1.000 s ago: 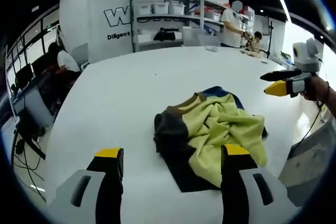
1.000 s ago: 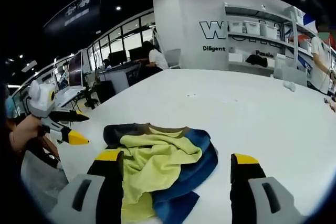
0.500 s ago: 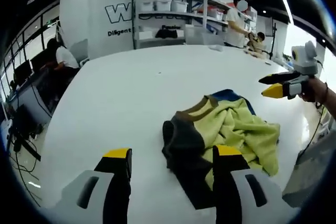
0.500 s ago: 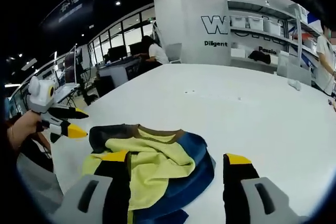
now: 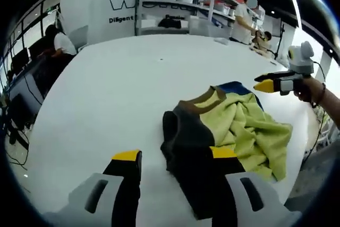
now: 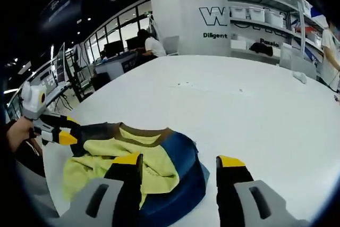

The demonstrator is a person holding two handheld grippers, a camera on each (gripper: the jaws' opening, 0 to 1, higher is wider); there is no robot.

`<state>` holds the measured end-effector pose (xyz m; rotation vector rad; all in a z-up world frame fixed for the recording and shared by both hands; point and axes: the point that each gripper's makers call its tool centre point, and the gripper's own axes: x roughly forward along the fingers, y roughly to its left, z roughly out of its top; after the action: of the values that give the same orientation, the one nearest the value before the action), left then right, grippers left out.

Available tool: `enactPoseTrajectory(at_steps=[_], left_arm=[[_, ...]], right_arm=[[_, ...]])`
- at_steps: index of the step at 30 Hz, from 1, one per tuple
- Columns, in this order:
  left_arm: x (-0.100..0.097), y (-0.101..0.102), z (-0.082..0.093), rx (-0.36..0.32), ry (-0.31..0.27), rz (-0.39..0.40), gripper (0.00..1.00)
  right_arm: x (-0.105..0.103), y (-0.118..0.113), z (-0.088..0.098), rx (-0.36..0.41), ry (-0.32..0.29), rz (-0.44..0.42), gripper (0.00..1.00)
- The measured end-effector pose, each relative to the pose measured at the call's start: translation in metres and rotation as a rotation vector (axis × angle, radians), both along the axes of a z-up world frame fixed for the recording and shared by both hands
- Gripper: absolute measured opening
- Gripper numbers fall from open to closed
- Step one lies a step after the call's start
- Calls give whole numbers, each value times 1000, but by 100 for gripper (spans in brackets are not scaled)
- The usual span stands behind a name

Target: Fold the garment on the visible template until the final outline fits inside the template.

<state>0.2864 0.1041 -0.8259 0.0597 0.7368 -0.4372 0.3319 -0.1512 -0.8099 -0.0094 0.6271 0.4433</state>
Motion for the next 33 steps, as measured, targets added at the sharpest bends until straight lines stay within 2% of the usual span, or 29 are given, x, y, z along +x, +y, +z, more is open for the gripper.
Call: enactPoseTrajectory(at_steps=[4,7,9,13,15,19,24,27,29,33], left_arm=[[1,2,-6,25,5,-1,38],[-1,-1,-8,-9,19,3,33],[-2,-3,-11,-6,26,-13,28],[-8,-9,-18,-2,45,-56,12],[-7,-9,-21,3,45,-54,10],[-7,-7,-24,23,43,-57,7],[-6,-6,-24,28,37,-62,5],[-7,-6,-24,34,33,-68,4],[-7,-7,-21,46,13,-81,4],[-6,-5,-15,18,11,-56,2]], right_arm=[[10,0,-4,-15,-16,-1,50],[17,1,-9,-26,-19,9,44],[21,0,-13,-39,-23,14,42],[26,2,-21,-33,-9,25,38],[28,2,-28,-39,13,17,34],[31,1,-34,-68,19,22,22],[31,0,-39,-81,35,24,19],[28,3,-39,-91,31,44,7],[28,1,-36,-146,5,74,0],[25,4,-30,-162,-11,105,0]])
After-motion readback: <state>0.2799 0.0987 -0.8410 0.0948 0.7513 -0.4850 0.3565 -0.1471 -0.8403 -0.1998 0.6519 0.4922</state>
